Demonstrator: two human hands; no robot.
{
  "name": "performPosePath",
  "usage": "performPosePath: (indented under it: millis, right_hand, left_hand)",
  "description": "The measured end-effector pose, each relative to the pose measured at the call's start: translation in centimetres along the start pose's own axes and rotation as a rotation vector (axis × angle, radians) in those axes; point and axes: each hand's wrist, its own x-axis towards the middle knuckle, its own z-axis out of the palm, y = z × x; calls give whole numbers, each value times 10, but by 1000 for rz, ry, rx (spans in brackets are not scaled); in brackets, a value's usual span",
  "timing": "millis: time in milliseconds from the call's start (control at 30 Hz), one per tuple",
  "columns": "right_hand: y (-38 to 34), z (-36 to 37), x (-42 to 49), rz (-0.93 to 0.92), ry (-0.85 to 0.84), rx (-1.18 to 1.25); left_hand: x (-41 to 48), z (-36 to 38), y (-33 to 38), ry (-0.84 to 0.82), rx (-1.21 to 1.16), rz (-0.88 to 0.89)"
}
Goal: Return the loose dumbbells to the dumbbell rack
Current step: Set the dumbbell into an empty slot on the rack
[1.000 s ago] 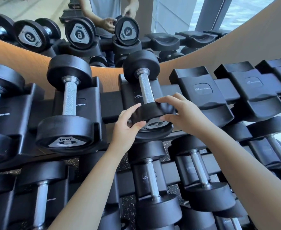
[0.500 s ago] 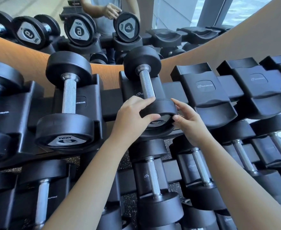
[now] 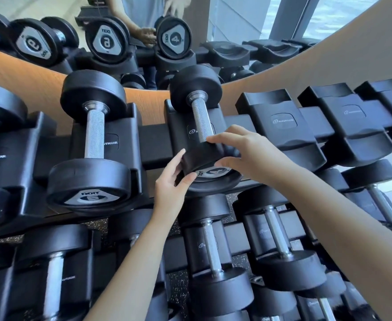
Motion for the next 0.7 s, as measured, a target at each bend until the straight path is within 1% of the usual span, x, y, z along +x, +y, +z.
performPosePath:
  millis: [133, 200, 333, 400, 533, 700]
  right_hand:
    - [5, 1, -2, 50, 24, 86]
    - [12, 3, -4, 81, 57, 138]
    - [21, 7, -7, 106, 72, 146]
    - [25, 10, -8, 104, 71, 218]
    - [35, 19, -13, 106, 80, 514]
    - [48, 37, -22, 154, 82, 1053]
  left_hand:
    - [3, 3, -5, 50, -5, 0]
    - [8, 1, -4, 20, 64, 13]
    - [15, -3, 2, -40, 162, 46]
    - [18, -6, 7, -68, 221, 70]
    - [27, -12, 29, -134, 485, 221]
    - [32, -11, 52, -186, 756, 337]
